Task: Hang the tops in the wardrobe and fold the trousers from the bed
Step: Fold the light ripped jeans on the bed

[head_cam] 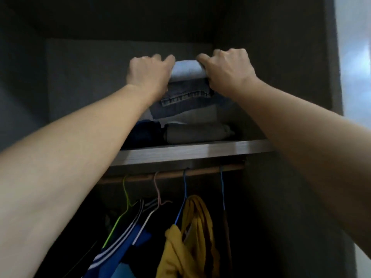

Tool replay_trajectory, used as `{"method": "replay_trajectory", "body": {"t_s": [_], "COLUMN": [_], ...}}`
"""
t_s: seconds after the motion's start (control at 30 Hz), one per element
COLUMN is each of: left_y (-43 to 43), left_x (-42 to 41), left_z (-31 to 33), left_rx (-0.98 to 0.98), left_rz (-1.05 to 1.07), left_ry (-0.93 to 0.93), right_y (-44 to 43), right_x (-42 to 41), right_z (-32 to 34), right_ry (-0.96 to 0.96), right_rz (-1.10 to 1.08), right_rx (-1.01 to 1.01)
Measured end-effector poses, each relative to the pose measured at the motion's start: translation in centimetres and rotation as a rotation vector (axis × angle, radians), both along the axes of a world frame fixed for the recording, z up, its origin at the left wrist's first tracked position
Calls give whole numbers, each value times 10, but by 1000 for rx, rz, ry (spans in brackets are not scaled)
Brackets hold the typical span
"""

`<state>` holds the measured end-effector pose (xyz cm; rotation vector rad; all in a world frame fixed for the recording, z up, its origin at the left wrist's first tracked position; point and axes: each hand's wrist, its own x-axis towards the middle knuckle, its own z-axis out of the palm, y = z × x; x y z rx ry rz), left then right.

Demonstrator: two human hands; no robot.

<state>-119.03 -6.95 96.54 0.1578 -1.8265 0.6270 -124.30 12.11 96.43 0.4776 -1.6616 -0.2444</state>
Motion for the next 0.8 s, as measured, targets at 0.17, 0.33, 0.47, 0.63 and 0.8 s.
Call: {"method": "replay_trajectory", "body": {"t_s": [0.17, 0.33, 0.47, 0.63, 0.8], "left_y": [-13, -15, -20, -35, -29], "left_x": [-75, -130, -165, -184, -184], "left_z": [17, 32, 10, -15, -8], "left_rx": [-9, 29, 92, 294, 396], "left_rz": [10, 20, -16, -47, -28], "left_ry": [-41, 14, -189, -970, -1000], "right_y": [-17, -25, -24, -43, -38], "right_x": [-79, -131, -162, -180, -180], "right_z": [18, 30, 11, -20, -20], "right_ry": [-21, 85, -155, -1091, -1094], "right_rz": [-11, 54, 130, -125, -11], "right_rx": [-3, -50, -42, 129, 48]}}
